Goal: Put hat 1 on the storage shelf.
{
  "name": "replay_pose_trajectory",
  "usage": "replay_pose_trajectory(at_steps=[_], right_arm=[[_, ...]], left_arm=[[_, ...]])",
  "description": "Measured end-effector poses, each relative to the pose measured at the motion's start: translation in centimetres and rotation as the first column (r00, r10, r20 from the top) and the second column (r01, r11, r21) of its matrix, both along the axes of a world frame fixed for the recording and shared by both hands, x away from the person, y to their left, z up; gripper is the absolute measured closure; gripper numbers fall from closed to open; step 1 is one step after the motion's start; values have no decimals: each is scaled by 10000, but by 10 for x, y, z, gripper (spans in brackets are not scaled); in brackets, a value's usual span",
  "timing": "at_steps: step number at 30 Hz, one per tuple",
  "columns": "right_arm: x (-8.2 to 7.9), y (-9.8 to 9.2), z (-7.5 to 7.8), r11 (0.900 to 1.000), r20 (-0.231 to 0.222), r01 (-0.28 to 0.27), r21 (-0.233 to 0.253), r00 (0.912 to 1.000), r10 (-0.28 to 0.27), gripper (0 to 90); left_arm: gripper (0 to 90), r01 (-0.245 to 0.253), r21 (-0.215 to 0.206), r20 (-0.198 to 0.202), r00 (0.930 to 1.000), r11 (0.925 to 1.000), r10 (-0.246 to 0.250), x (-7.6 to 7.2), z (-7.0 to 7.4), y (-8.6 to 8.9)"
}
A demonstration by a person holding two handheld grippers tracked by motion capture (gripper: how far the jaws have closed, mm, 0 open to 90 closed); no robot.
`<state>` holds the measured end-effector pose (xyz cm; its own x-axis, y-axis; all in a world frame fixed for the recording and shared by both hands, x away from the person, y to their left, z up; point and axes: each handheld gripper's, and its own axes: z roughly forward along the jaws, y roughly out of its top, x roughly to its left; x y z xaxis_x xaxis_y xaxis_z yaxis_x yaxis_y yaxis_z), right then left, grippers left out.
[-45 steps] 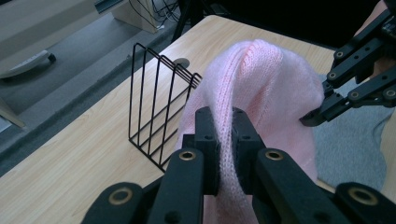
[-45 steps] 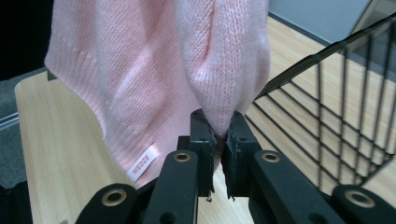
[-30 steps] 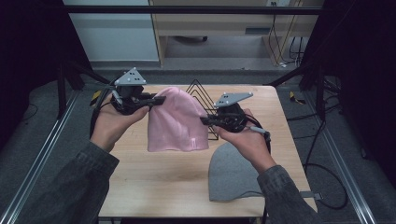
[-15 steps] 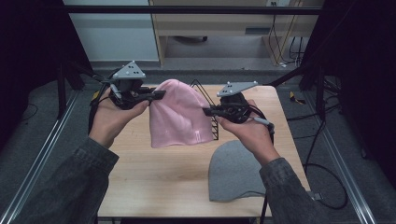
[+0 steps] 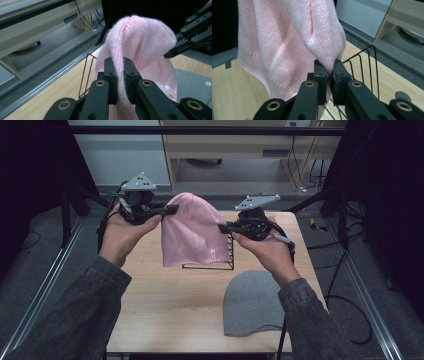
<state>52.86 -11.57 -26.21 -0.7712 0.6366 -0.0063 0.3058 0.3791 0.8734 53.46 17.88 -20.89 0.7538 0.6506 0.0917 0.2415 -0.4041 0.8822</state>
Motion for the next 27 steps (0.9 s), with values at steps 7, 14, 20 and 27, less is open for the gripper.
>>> replay_pose_trajectory(at_steps=[7,14,20,27], right_arm=[[21,-4,7,9991,31,292,317,9996,-293,841],[48,-10,15,9947,212,739,710,9969,-756,841],[74,-16,12,9871,109,1219,1038,9923,-1237,840],[95,-16,2,9852,-56,1489,844,9888,-1490,839]], left_arm=[[835,-140,-246,65,9999,9996,141,22,5,-5],[833,-197,-413,213,9996,9990,205,48,10,-13],[834,-308,-521,95,9995,9982,314,75,5,-18],[832,-549,-780,-130,9985,9954,540,101,-2,-19]])
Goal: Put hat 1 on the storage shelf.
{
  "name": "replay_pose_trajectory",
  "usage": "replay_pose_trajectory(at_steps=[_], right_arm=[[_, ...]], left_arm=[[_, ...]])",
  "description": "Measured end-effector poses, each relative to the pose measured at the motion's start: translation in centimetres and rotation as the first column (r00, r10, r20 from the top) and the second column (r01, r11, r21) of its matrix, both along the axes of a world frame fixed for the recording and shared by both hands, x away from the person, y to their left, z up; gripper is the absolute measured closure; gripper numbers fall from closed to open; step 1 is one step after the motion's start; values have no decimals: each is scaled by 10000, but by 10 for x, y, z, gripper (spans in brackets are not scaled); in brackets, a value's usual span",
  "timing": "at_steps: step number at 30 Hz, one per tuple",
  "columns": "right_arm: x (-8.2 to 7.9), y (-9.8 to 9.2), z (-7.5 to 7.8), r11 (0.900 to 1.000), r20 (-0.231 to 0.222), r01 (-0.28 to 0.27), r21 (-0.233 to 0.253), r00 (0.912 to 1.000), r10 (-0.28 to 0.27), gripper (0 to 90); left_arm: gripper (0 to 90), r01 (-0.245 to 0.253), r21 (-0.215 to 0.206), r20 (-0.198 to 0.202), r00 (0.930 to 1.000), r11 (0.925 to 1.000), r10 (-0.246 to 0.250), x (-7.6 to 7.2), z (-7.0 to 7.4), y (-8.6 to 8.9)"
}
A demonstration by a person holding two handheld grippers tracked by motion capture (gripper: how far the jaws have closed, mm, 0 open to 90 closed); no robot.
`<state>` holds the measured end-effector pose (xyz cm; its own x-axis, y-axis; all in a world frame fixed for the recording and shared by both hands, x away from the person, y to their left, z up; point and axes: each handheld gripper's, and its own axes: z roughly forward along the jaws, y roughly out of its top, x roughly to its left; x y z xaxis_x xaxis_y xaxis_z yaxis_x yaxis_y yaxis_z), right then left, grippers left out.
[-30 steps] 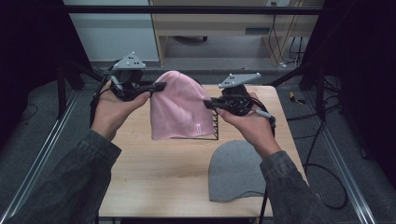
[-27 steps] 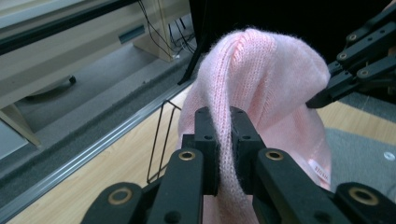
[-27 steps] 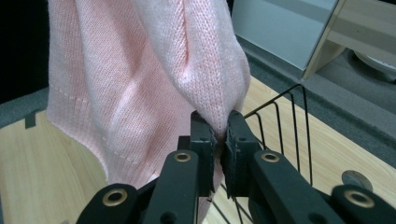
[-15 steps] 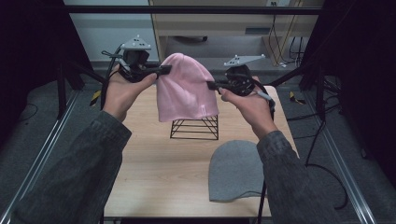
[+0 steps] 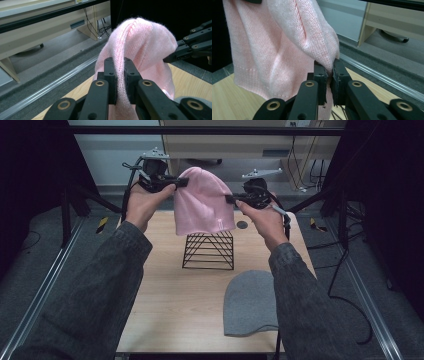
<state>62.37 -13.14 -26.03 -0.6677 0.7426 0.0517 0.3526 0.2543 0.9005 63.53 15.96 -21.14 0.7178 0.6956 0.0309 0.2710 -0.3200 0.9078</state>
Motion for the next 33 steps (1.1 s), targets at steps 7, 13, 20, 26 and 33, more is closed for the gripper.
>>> replay_pose_trajectory(at_steps=[7,13,20,26,33], right_arm=[[9,2,-10,9999,7,107,-95,9999,-107,837],[3,4,-18,9995,178,51,-301,9998,-46,835],[-2,4,-29,9992,268,16,-402,9996,-5,833],[-8,1,-37,9986,358,-21,-532,9993,40,832],[-15,0,-42,9975,490,-115,-698,9987,150,832]], left_arm=[[830,-51,-107,-86,10000,9999,50,17,-14,0],[829,-57,-247,-8,10000,9997,57,19,-27,-2],[829,-39,-286,237,9997,9996,45,16,-38,-5],[826,64,-231,391,9992,9997,-55,8,-44,-6],[819,319,-149,624,9976,9994,-309,-6,-48,-10]])
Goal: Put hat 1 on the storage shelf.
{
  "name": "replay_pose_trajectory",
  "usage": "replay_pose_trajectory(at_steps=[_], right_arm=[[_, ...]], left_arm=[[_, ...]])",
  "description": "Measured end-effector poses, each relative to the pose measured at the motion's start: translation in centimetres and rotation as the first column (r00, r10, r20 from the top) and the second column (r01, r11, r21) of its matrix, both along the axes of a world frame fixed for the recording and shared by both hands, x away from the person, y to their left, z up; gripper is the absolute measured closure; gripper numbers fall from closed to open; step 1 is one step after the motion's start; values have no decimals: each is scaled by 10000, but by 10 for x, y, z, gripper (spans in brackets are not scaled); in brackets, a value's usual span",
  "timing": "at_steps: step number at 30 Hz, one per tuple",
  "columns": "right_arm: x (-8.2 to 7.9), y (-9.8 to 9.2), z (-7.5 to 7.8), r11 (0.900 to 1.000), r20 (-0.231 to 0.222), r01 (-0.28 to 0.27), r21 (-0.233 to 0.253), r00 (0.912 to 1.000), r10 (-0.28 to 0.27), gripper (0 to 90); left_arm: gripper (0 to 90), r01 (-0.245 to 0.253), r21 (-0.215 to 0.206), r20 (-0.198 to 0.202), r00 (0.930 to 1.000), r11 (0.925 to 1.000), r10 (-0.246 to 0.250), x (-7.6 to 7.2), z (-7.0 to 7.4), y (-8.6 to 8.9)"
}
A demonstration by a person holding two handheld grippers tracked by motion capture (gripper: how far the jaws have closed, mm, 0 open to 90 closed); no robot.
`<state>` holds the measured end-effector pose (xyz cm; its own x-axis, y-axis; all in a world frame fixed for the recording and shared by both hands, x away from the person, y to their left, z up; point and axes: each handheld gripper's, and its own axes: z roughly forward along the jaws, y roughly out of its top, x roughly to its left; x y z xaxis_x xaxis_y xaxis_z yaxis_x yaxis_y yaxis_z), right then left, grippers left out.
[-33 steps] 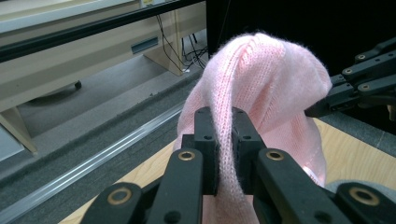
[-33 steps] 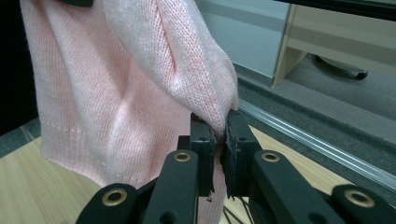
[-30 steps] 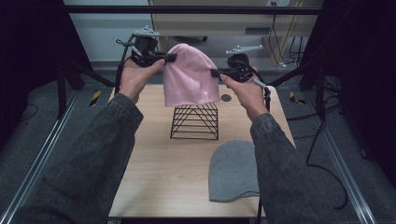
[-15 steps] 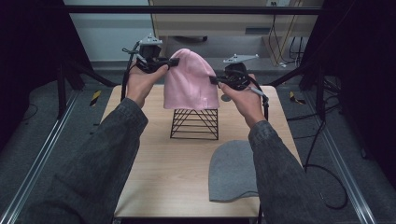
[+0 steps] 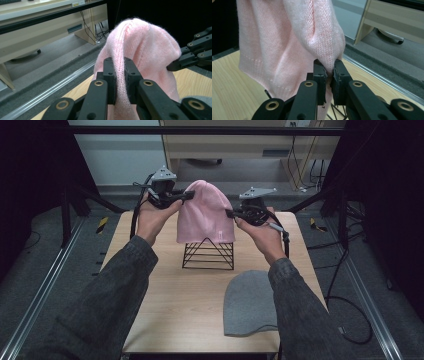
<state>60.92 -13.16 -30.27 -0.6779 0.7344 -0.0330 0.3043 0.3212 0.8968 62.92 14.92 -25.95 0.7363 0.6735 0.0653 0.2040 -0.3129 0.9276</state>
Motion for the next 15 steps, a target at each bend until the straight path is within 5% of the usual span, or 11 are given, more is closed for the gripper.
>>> replay_pose_trajectory(at_steps=[15], right_arm=[[-21,-4,-18,9994,-320,-248,-251,9992,240,840]], left_arm=[[821,285,475,-153,9995,9985,-278,-14,-17,-7]])
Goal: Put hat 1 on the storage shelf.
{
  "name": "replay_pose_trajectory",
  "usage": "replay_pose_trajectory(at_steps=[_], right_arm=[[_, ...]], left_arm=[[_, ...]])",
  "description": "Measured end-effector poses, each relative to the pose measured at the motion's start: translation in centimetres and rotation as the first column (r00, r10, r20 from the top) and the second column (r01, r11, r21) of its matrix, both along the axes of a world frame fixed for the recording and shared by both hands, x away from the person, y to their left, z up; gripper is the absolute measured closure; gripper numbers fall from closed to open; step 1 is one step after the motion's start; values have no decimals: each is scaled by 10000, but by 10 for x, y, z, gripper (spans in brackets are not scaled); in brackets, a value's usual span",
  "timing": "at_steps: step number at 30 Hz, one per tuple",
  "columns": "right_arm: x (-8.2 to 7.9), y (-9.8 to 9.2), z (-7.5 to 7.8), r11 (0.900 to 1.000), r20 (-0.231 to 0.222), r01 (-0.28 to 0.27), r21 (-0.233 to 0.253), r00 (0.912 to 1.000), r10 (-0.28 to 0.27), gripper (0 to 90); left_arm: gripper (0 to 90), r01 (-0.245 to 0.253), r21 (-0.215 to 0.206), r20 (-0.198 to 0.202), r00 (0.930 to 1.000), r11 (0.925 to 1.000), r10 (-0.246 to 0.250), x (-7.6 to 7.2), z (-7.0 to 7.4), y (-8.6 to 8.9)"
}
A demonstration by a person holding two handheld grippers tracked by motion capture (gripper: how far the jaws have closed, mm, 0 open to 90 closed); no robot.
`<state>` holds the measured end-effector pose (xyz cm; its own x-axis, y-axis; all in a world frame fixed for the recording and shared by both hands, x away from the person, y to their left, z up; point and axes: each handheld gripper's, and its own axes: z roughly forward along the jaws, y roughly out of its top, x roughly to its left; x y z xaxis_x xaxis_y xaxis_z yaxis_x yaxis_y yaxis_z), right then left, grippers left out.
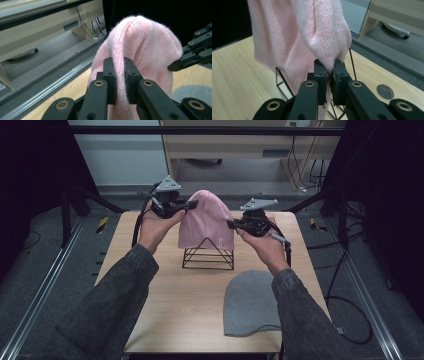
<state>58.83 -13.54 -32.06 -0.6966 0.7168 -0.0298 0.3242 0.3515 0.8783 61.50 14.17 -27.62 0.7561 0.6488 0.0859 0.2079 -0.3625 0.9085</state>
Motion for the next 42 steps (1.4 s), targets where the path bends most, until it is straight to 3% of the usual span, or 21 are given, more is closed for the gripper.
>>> replay_pose_trajectory(at_steps=[9,20,28,35,42], right_arm=[[-2,-2,-21,9990,-644,132,-423,9978,-159,843],[-1,-9,-48,9983,-1268,246,-532,9914,-312,843],[-1,-5,-53,9983,-1407,41,-577,9900,-122,843],[0,0,-50,9985,-1392,16,-554,9902,-93,843],[6,2,-52,9985,-1585,40,-542,9873,-125,842]], left_arm=[[819,106,215,-256,9996,9997,-100,-5,-20,-5],[820,186,481,-423,9990,9987,-166,-11,-46,-10],[826,165,475,-455,9989,9987,-143,-14,-53,-5],[830,-179,376,-327,9993,9991,191,-19,-54,3],[830,-181,516,-561,9982,9985,210,-19,-58,6]])
